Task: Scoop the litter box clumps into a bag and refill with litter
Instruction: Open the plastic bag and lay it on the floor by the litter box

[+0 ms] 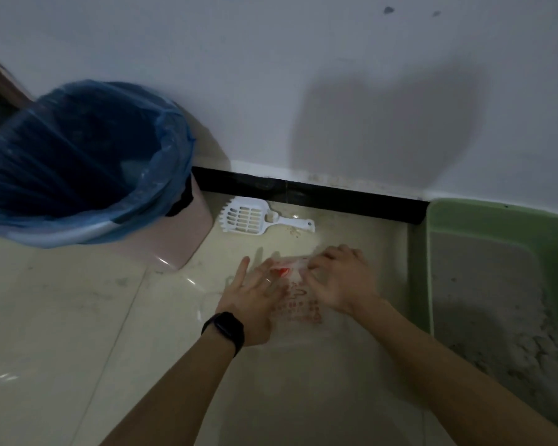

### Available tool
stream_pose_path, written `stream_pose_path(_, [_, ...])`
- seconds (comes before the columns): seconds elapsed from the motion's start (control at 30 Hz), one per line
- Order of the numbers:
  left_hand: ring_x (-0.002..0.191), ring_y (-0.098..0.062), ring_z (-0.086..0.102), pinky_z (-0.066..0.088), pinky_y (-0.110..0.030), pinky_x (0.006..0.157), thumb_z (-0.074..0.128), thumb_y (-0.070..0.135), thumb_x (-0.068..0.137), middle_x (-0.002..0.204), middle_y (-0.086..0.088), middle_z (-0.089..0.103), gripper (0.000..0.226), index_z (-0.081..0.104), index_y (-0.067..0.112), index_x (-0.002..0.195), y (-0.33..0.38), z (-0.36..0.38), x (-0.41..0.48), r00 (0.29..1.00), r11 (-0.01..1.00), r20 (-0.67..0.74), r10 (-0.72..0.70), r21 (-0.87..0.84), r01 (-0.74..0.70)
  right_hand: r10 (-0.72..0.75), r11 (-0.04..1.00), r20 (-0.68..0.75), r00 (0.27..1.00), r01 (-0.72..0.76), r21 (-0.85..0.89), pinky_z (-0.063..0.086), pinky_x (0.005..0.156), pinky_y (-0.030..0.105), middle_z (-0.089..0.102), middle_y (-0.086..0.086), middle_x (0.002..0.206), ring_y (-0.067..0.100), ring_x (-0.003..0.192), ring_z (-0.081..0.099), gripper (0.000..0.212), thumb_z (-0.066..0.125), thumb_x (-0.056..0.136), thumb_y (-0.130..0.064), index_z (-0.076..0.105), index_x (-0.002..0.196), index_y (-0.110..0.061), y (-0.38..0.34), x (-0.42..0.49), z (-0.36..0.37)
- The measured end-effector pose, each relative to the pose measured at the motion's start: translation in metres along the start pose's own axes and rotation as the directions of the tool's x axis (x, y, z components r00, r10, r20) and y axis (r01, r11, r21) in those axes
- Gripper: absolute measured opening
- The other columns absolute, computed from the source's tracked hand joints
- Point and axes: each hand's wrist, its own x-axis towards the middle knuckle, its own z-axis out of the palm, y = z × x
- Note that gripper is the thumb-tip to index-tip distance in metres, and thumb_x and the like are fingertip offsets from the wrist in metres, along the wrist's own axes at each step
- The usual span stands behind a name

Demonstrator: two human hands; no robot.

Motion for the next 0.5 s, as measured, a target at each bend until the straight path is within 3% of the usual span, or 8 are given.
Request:
stream_pose_path(0.03, [0.149,-0.026,-0.007,-0.014,-0.056,0.115,0.051,0.035,0.084,0.162,-0.004,0.011,0.078,0.017,0.027,0.154,0.0,0.0,0.0,0.998,0.999,-0.061,-0.01,-0.053,0.007,0.046,0.998,-0.113,0.992,-0.041,0.046,0.042,0.091,0.038,0.068,-0.005,0.104,0.021,0.101,0.056,0.038,0.043,0.09,-0.054,0.071,0.097,-0.03,-0.002,0.015,-0.003])
stream_pose_path(0.1, [0.149,-0.026,0.0,-0.013,-0.05,0.117,0.043,0.036,0.089,0.162,-0.004,0.014,0.07,0.018,0.024,0.154,-0.004,0.0,0.002,0.985,0.982,-0.145,-0.091,-0.176,0.065,0.117,0.986,-0.139,0.983,-0.098,0.133,0.044,0.09,0.039,0.066,0.001,0.111,0.024,0.106,0.055,0.032,0.045,0.094,-0.044,0.066,0.109,-0.025,-0.005,0.05,-0.005])
stream_pose_path(0.2, [0.149,-0.024,-0.007,-0.008,-0.05,0.119,0.032,0.046,0.096,0.164,-0.001,-0.006,0.069,0.005,0.023,0.156,-0.007,0.001,0.006,0.976,0.944,-0.103,-0.192,-0.293,0.155,0.121,0.98,0.122,0.985,-0.138,0.14,0.039,0.101,0.044,0.046,0.008,0.144,0.029,0.129,0.043,0.047,0.04,0.099,-0.035,0.038,0.143,-0.018,-0.016,0.097,0.005])
stream_pose_path(0.3, [0.148,-0.025,-0.018,-0.012,-0.05,0.118,0.027,0.057,0.096,0.16,0.001,-0.023,0.079,-0.017,0.023,0.153,-0.004,0.014,0.006,0.972,0.926,0.002,-0.233,-0.304,0.223,0.115,0.993,0.274,0.955,-0.112,-0.024,0.026,0.111,0.048,0.027,0.005,0.157,0.026,0.143,0.023,0.06,0.039,0.1,-0.034,0.016,0.153,-0.018,-0.025,0.117,0.021])
stream_pose_path(0.4, [0.147,-0.022,-0.02,-0.019,-0.049,0.114,0.026,0.06,0.095,0.159,0.002,-0.027,0.083,-0.023,0.024,0.151,-0.01,0.023,0.008,0.97,0.933,0.002,-0.243,-0.272,0.234,0.118,0.958,0.269,0.956,-0.039,-0.283,0.033,0.106,0.045,0.043,0.01,0.143,0.029,0.132,0.036,0.053,0.049,0.094,-0.024,0.033,0.144,-0.014,-0.031,0.118,0.029])
stream_pose_path(0.5, [0.148,-0.02,-0.018,-0.021,-0.048,0.113,0.025,0.056,0.097,0.159,0.003,-0.026,0.078,-0.023,0.026,0.151,-0.018,0.021,0.012,0.968,0.933,-0.04,-0.247,-0.281,0.226,0.12,0.979,0.343,0.932,-0.053,-0.197,0.043,0.095,0.044,0.037,0.016,0.141,0.033,0.123,0.044,0.058,0.057,0.092,-0.031,0.035,0.14,-0.009,-0.032,0.112,0.013])
